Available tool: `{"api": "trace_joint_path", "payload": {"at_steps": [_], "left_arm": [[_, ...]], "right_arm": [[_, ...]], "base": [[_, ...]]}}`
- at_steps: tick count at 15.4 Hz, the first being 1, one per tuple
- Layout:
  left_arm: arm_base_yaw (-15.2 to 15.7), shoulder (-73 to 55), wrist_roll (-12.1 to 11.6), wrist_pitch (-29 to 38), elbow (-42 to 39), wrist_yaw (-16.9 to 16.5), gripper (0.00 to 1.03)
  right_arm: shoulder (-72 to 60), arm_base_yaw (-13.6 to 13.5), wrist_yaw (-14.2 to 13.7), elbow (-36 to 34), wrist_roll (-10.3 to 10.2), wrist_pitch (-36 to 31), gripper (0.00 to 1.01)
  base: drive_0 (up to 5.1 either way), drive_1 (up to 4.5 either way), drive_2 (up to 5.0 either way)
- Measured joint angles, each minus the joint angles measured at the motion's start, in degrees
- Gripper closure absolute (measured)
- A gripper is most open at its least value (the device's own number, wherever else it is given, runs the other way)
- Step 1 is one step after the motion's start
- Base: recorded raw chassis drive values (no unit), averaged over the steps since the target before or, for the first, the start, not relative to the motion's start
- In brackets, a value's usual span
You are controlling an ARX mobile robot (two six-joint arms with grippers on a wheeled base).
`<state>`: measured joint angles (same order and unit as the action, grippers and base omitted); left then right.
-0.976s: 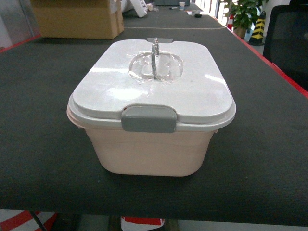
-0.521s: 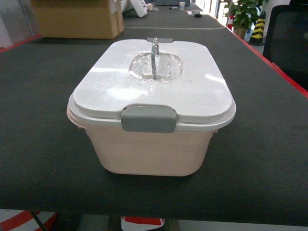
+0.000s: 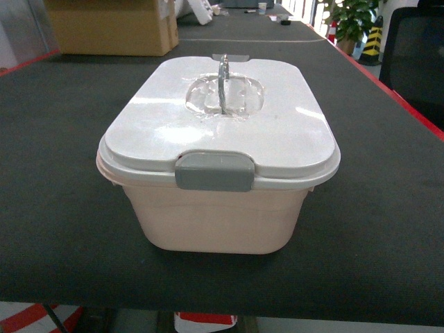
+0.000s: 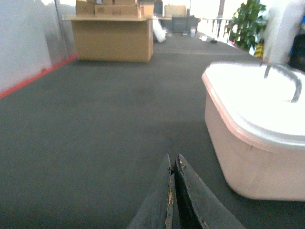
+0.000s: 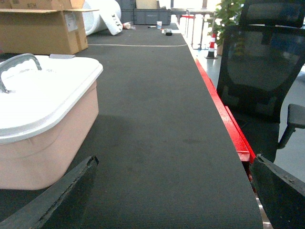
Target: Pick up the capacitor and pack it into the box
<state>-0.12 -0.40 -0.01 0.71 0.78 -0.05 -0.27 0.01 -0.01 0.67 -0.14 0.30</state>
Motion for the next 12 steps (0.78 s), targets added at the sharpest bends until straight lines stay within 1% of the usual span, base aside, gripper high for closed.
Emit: {"api": "trace_joint_path", "payload": {"at_steps": [2, 3, 4, 5, 6, 8, 10, 11, 12], "left_arm": [[0.0, -0.1, 0.0, -1.5, 0.0, 0.1, 1.01], [0.0, -0.1, 0.0, -1.2, 0.0, 0.0, 1.00], [0.0, -0.1, 0.0, -0.9, 0.0, 0.1, 0.93], [0.0, -0.1, 0.0, -1.0, 0.0, 0.0, 0.82], [0.0, -0.1, 0.0, -1.0, 0.0, 0.0, 0.66], [0.0, -0.1, 0.0, -1.0, 0.0, 0.1, 0.47], [0.0, -0.1, 0.0, -1.0, 0.0, 0.1, 0.16], [0.0, -0.1, 0.0, -1.0, 0.0, 0.1, 0.07], [0.0, -0.1, 0.0, -1.0, 0.0, 0.1, 0.03]], "right_arm": [[0.0, 0.0, 0.0, 0.0, 0.0, 0.0, 0.03], [0.0, 0.0, 0.0, 0.0, 0.0, 0.0, 0.03], [0.0, 0.0, 0.0, 0.0, 0.0, 0.0, 0.03], [0.0, 0.0, 0.0, 0.0, 0.0, 0.0, 0.03], [0.0, 0.0, 0.0, 0.0, 0.0, 0.0, 0.03], [0.0, 0.0, 0.0, 0.0, 0.0, 0.0, 0.03], [0.0, 0.0, 0.0, 0.0, 0.0, 0.0, 0.03], [0.0, 0.0, 0.0, 0.0, 0.0, 0.0, 0.03], [0.0, 0.0, 0.0, 0.0, 0.0, 0.0, 0.03]], "base": [[0.0, 0.00, 0.0], [0.0, 0.00, 0.0], [0.0, 0.00, 0.0], [0.0, 0.00, 0.0], [0.0, 0.00, 0.0], [0.0, 0.00, 0.0], [0.0, 0.00, 0.0], [0.0, 0.00, 0.0], [0.0, 0.00, 0.0]]}}
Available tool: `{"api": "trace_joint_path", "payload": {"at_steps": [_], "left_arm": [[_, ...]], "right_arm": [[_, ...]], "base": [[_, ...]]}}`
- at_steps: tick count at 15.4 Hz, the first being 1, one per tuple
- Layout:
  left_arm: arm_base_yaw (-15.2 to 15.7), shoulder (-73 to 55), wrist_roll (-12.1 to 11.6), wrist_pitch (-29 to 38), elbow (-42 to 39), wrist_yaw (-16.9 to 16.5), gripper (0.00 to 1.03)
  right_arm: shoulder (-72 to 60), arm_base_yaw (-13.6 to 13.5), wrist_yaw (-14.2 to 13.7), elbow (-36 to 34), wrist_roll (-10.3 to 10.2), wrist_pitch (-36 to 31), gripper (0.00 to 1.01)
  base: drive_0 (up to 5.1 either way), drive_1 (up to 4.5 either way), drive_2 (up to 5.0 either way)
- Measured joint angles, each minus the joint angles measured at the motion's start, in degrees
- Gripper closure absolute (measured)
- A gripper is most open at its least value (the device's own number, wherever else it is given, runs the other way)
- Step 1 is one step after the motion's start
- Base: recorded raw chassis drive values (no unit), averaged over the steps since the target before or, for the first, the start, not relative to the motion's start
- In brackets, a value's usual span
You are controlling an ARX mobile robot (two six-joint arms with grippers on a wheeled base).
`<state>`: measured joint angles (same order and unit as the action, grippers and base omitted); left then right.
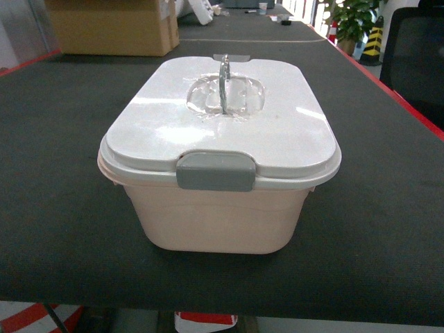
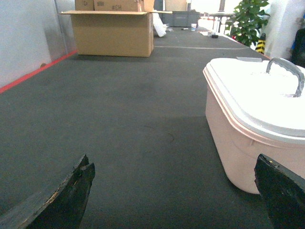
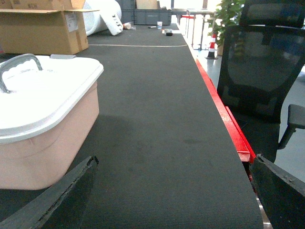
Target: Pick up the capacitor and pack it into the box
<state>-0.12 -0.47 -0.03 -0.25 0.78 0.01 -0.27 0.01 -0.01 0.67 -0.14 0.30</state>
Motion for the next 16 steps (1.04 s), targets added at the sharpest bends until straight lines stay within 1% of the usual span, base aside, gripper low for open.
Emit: {"api": "trace_joint_path", "payload": {"at_steps": [1, 16], "left_arm": [[0.0, 0.0, 0.0, 0.0, 0.0, 0.0, 0.05], [0.0, 0.0, 0.0, 0.0, 0.0, 0.0, 0.05]], "right_arm": [[0.0, 0.0, 0.0, 0.0, 0.0, 0.0, 0.03], [0.0, 0.0, 0.0, 0.0, 0.0, 0.0, 0.03]], "base": [[0.0, 0.00, 0.0], [0.0, 0.00, 0.0]]}}
